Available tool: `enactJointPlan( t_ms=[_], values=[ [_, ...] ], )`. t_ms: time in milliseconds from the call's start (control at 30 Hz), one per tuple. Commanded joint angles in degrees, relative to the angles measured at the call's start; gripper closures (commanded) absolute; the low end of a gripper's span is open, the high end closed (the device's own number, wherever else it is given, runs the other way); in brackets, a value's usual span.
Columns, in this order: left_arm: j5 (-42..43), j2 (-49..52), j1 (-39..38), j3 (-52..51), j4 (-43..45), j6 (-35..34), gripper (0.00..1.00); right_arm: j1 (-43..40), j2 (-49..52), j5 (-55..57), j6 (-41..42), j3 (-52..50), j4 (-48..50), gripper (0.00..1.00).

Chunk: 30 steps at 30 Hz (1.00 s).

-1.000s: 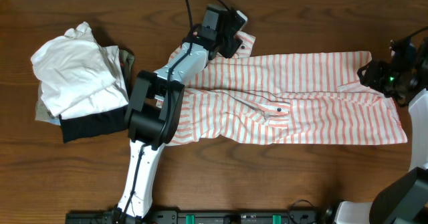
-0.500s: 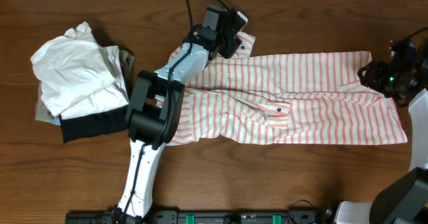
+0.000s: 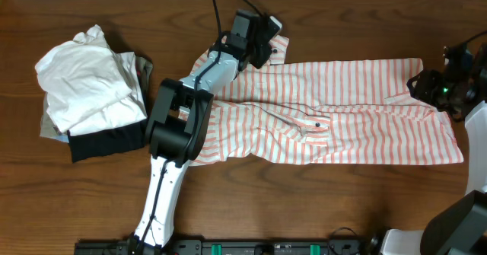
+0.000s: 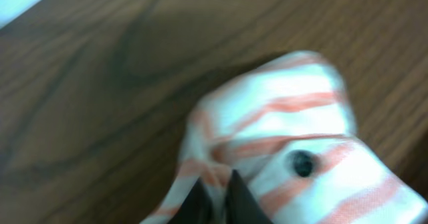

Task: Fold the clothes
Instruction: 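Grasp the collar corner with the left gripper and lift it upward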

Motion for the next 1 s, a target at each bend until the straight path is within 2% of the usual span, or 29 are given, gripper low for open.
enactJointPlan(
  t_ms=[0,467,833,967],
  values=[
    [0.2,-1.1,0.1,3.9,0.3,-0.3,0.94,0.5,0.2,0.2,0.6,-0.2,0.0,0.56],
    [3.0,-15.7,0.5,5.2,-1.2,-2.9,0.94,0.5,0.2,0.2,0.6,-0.2,0.0,0.57],
    [2.7,-23.4,1.1,5.2,-7.9,-3.2,0.94,0.5,0.2,0.2,0.5,-0.2,-0.4,0.57],
    [1.6,-26.3,1.1,5.2,-10.9,-6.4,0.94,0.5,0.2,0.2,0.5,-0.2,-0.7,0.56]
  ],
)
